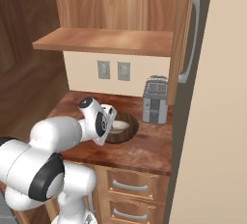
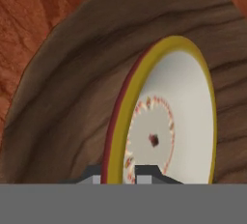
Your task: Pick up the bowls on the counter and stack them on top of one another in the open cabinet. Place the smaller bowl on top of the larger bowl.
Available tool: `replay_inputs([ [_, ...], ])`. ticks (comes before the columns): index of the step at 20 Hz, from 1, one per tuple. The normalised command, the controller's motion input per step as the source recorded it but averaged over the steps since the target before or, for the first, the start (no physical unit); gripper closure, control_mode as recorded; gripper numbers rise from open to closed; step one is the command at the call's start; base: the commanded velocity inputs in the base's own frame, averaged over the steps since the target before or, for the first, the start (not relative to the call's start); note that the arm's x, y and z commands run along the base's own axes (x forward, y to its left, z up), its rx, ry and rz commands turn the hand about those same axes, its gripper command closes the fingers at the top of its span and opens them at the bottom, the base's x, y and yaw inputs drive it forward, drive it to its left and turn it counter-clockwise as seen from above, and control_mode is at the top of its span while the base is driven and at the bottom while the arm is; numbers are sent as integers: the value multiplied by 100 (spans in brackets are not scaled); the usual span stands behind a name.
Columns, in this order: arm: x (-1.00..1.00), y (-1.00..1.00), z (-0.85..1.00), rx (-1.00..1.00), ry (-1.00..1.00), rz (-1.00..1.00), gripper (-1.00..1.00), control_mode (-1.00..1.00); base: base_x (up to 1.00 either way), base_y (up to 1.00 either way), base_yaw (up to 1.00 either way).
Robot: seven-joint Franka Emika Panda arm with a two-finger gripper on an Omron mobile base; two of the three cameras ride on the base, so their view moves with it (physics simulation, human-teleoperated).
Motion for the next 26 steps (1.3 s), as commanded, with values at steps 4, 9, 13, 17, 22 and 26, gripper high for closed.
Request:
replay_inputs([
  [4, 15, 0, -14, 0, 2, 0, 100, -100, 0, 0, 0],
  [9, 14, 0, -19, 0, 1, 0, 100, -100, 0, 0, 0],
  [13, 13, -3, -25, 0, 0, 0, 100, -100, 0, 0, 0],
  [17, 6, -2, -20, 0, 0, 0, 100, -100, 0, 0, 0],
  [22, 0, 0, -8, 0, 2, 0, -100, -100, 0, 0, 0],
  [26, -7, 0, 0, 0, 1, 0, -100, -100, 0, 0, 0],
])
